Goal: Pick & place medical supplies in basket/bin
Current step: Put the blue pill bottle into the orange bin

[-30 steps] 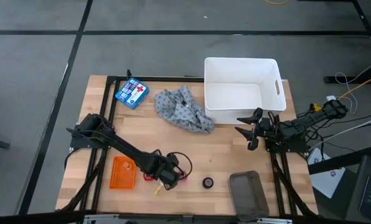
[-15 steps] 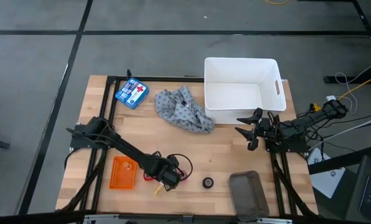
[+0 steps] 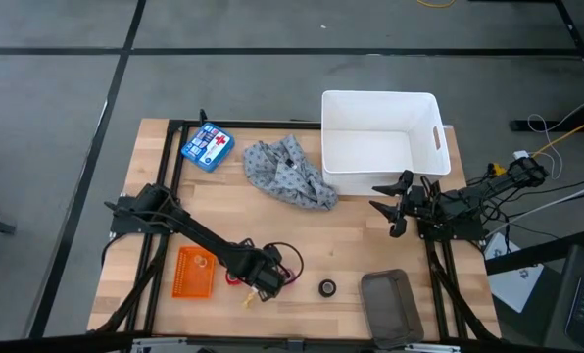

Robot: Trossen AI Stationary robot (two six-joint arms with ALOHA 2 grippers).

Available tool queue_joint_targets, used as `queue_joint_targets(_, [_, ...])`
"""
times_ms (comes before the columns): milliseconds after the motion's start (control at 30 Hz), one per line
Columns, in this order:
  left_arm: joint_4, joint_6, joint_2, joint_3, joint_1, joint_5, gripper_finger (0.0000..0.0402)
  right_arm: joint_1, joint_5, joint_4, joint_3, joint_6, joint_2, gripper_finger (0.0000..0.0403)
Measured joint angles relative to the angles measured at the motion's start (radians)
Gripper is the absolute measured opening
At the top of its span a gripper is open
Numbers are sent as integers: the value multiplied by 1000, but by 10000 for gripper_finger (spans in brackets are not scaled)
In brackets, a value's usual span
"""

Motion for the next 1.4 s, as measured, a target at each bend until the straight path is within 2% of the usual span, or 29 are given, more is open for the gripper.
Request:
queue_joint_targets(267, [-7, 34, -5, 0, 0, -7, 90, 0, 0, 0, 0, 0, 0, 209])
queue_joint_targets(467, [-44, 57, -35, 11, 1, -46, 91, 0, 0, -1, 0, 2, 0, 209])
queue_joint_targets(667, [-75, 65, -139, 14, -5, -114, 91, 0, 2, -8, 0, 5, 0, 209])
queue_joint_targets(867, [-87, 85, -298, 14, -47, -243, 89, 0, 1, -8, 0, 10, 0, 209])
queue_joint_targets(1033, [-97, 63, -429, 4, -149, -420, 90, 0, 0, -12, 0, 20, 0, 209])
queue_joint_targets(1233, [-230, -156, -475, -14, -326, -573, 90, 0, -1, -27, 0, 27, 0, 209])
queue_joint_targets(1400, [-328, -332, -443, -13, -479, -735, 90, 0, -1, -27, 0, 27, 0, 209])
